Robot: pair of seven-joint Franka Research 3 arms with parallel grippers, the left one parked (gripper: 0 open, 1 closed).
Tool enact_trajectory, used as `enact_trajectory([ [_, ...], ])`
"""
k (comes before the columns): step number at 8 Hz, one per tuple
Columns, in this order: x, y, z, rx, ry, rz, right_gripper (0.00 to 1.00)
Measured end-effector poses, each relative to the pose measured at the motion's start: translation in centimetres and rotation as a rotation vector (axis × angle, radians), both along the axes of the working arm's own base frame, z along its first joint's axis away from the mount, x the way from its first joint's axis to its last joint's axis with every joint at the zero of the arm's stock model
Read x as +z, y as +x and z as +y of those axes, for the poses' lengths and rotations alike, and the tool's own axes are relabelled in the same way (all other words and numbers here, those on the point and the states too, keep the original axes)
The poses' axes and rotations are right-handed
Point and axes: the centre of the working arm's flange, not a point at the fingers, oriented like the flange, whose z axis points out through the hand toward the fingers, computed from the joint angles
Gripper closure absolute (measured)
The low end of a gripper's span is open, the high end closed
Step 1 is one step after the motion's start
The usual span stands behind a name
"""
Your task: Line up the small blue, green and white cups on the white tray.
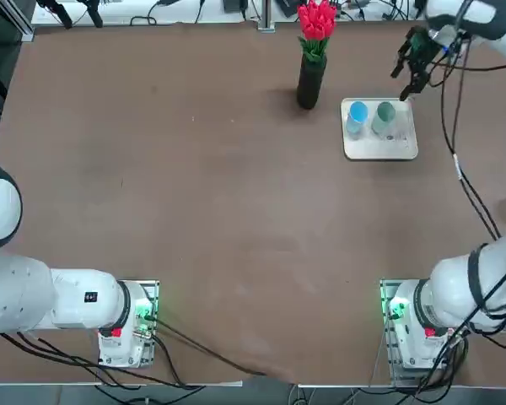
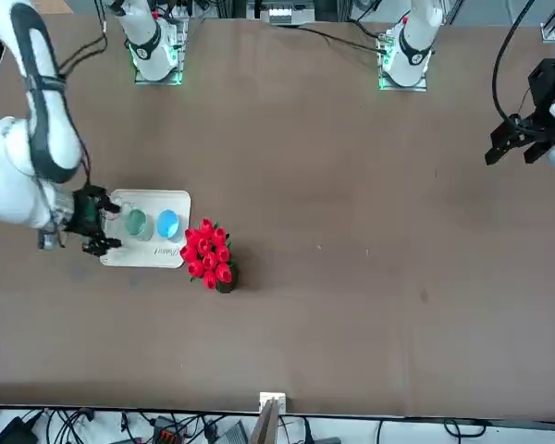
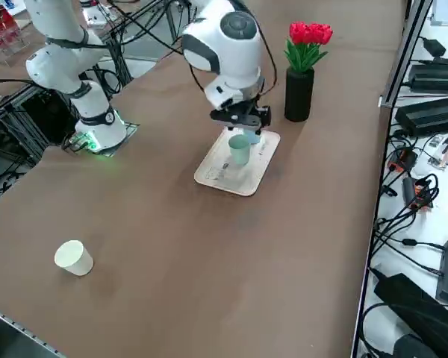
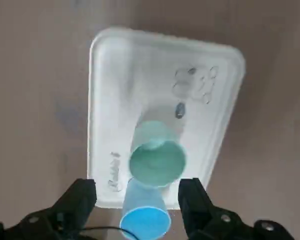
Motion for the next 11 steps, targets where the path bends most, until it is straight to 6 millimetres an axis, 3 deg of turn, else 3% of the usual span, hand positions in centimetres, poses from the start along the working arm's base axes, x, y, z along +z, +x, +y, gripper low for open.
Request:
enact_trajectory([
  [2, 0.0, -2.3, -9.9, -0.078, -0.089, 0.060, 0.00],
  [4, -0.4, -6.4, -19.7, -0.083, -0.106, 0.098, 0.00],
  [7, -2.0, -16.0, -34.5, 0.018, -0.035, 0.043, 0.00],
  [9, -4.7, -21.3, -40.6, 0.034, -0.024, 0.003, 0.00],
  [11, -7.4, -23.3, -42.8, 0.037, -0.023, -0.009, 0.01],
])
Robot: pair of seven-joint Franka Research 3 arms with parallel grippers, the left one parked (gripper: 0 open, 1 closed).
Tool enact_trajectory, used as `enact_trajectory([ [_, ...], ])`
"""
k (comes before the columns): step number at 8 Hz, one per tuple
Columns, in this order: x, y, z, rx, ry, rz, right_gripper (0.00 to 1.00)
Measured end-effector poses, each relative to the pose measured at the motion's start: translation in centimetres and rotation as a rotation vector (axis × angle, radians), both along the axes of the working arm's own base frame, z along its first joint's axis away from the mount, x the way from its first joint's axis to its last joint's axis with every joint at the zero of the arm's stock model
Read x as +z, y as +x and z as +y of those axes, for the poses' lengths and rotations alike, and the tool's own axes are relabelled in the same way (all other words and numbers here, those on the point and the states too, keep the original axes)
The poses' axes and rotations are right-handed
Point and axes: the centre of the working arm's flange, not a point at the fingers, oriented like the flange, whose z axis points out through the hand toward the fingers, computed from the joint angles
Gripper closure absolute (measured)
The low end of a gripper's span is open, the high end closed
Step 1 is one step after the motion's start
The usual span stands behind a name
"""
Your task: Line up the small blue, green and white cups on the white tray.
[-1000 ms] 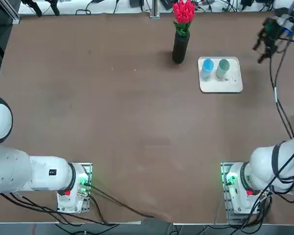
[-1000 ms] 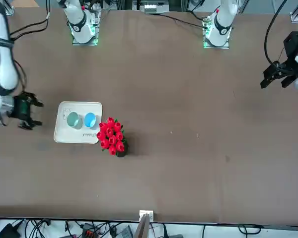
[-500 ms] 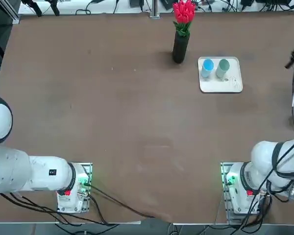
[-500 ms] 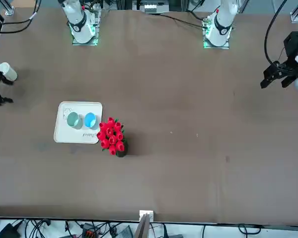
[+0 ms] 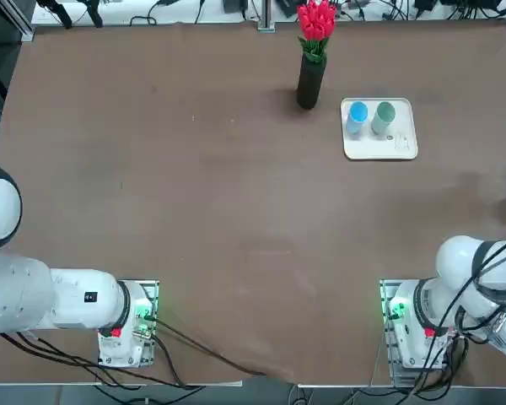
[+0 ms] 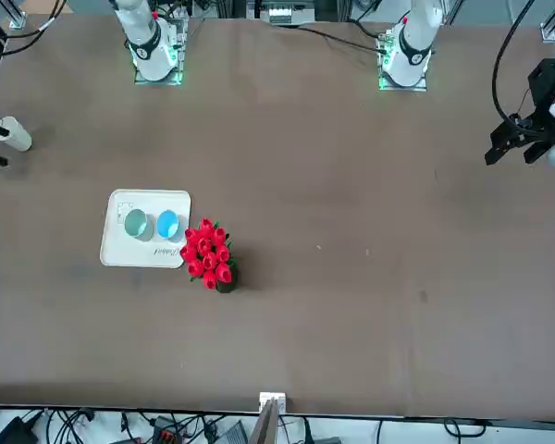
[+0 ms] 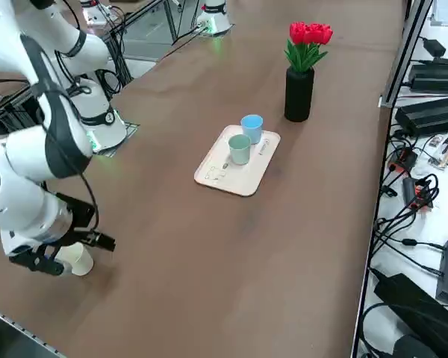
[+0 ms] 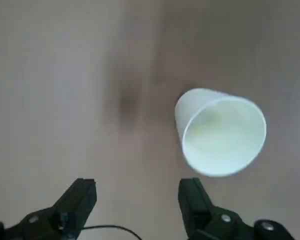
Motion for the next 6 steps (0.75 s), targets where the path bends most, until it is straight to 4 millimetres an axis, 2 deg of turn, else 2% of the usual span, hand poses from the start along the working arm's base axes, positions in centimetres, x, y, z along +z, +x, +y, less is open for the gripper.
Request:
enact_trajectory([
  [2, -1.3, -1.2, -1.0, 0.004, 0.005, 0.004, 0.01],
  [6, -1.2, -3.1, -2.5, -0.002, -0.010, 0.004, 0.01],
])
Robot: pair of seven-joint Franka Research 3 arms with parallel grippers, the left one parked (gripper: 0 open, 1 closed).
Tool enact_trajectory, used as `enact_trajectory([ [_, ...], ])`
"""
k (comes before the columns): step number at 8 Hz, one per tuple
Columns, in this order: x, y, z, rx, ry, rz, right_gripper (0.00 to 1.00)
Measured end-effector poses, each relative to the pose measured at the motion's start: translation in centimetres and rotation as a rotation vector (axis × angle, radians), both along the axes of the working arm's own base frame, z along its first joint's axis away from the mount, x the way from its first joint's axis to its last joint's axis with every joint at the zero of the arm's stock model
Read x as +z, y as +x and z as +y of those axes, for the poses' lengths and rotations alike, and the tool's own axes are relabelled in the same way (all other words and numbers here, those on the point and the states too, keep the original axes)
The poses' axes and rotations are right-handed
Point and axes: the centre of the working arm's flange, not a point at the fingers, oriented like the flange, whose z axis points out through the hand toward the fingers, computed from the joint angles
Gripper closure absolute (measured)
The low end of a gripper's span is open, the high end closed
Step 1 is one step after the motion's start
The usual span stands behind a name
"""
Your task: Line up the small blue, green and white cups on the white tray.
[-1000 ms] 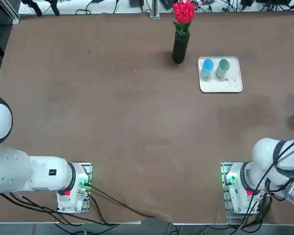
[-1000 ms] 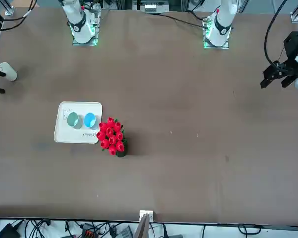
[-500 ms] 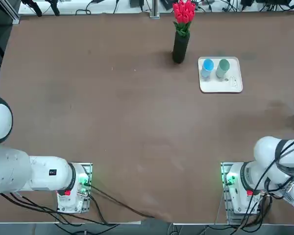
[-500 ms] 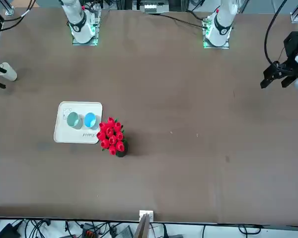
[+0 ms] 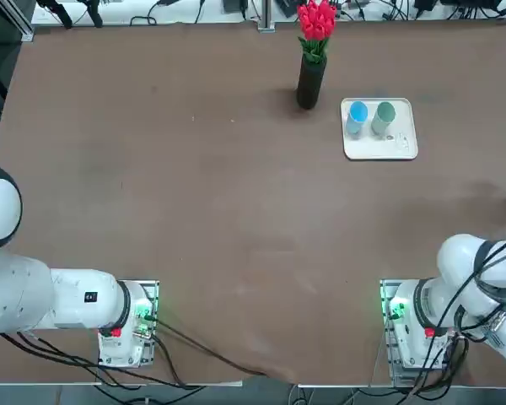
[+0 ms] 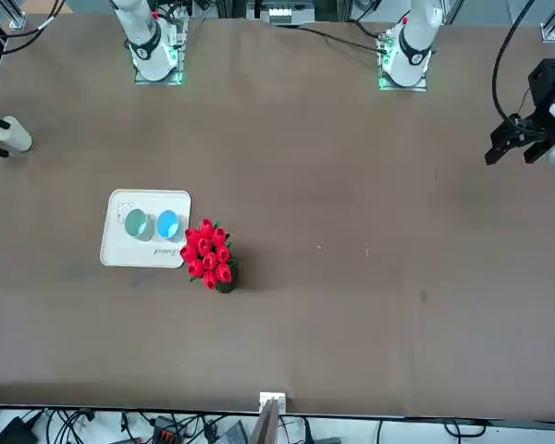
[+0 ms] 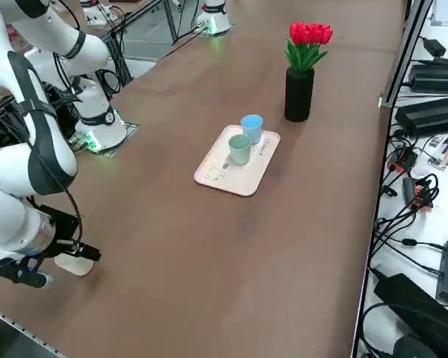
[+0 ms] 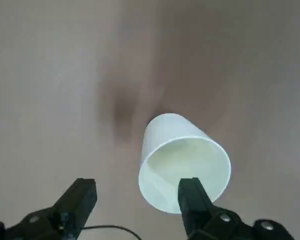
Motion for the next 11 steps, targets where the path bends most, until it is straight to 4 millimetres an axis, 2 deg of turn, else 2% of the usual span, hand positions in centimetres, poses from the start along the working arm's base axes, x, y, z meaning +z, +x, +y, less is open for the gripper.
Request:
enact_trajectory([
  [2, -0.9, -0.4, -0.5, -0.004, -0.007, -0.005, 0.06],
  [3, -1.6, -0.4, -0.5, -0.005, -0.007, -0.006, 0.15],
  [5, -2.6, -0.4, -0.5, -0.005, -0.004, -0.003, 0.56],
  [7, -2.6, -0.3, -0.5, -0.003, -0.005, -0.005, 0.91],
  [8, -2.4, -0.1, -0.4, -0.001, -0.005, -0.007, 0.97],
  [11, -0.7, 1.3, 0.9, 0.030, 0.037, 0.004, 0.97],
])
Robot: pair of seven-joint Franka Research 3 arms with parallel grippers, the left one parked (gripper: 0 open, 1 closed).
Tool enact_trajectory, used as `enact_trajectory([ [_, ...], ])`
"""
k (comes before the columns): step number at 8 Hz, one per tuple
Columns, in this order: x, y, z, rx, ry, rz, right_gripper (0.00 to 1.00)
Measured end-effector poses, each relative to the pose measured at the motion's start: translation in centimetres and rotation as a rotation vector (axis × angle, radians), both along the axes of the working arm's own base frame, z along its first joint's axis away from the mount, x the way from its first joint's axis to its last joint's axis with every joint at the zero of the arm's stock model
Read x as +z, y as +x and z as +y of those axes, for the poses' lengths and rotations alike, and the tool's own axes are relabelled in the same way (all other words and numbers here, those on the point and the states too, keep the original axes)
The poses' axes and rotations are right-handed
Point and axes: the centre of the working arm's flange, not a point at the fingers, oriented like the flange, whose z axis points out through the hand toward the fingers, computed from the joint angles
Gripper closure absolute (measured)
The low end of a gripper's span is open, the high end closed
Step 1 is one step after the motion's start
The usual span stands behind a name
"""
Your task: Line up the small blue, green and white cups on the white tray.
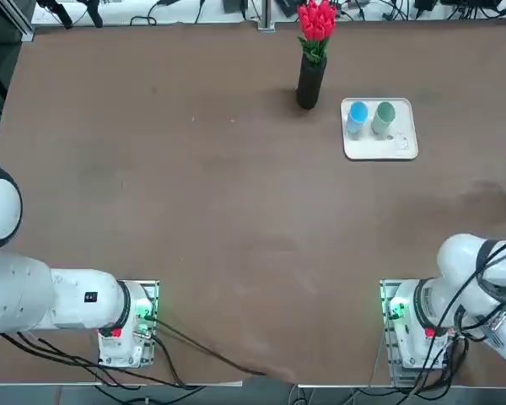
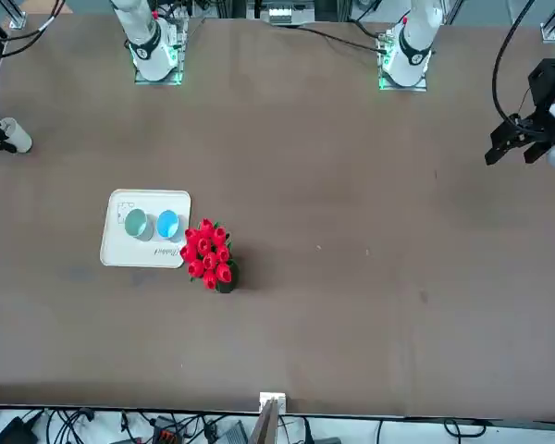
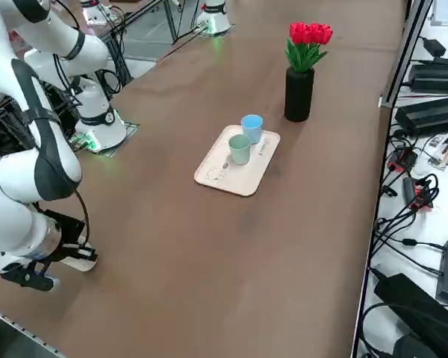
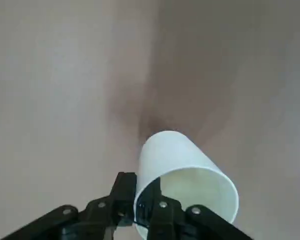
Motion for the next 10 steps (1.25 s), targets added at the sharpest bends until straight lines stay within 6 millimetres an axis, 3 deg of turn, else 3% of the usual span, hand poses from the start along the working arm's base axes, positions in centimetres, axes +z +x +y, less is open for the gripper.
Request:
enact_trajectory([
  [2, 3.1, 3.4, 3.7, 0.038, 0.056, 0.012, 0.97],
  [5, 7.1, 12.4, 15.0, 0.062, 0.104, 0.049, 0.97],
  [8, 8.0, 19.7, 26.7, 0.020, 0.056, 0.067, 0.97],
  [10, 6.7, 22.4, 32.1, -0.023, 0.042, 0.056, 0.97],
])
